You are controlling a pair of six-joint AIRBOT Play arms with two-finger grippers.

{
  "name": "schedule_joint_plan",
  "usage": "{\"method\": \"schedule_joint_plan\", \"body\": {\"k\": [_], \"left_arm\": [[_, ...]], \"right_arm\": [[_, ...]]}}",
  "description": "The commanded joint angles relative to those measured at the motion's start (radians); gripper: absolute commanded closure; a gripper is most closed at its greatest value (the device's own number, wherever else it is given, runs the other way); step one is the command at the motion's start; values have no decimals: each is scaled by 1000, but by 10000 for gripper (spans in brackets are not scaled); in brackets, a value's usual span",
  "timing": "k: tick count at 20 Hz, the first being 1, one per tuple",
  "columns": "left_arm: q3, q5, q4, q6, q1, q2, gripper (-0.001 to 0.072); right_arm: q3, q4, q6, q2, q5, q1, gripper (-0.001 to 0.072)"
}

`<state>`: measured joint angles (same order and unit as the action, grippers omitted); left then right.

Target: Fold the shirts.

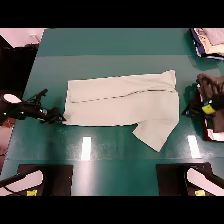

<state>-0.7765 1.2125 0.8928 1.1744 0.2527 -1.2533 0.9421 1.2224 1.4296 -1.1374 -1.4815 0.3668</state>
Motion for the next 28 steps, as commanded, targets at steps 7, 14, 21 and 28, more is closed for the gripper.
{"method": "schedule_joint_plan", "body": {"k": [7,14,21,28], "left_arm": [[-43,28,16,-3,0,115,683],[-43,36,16,-3,0,115,683],[-46,69,28,4,0,116,684],[-45,338,183,32,0,298,684]], "right_arm": [[-328,-183,-72,1,214,80,394],[-378,-237,-89,1,283,76,409],[-355,-212,-142,2,243,76,695],[-164,17,-98,256,-150,80,695]]}}
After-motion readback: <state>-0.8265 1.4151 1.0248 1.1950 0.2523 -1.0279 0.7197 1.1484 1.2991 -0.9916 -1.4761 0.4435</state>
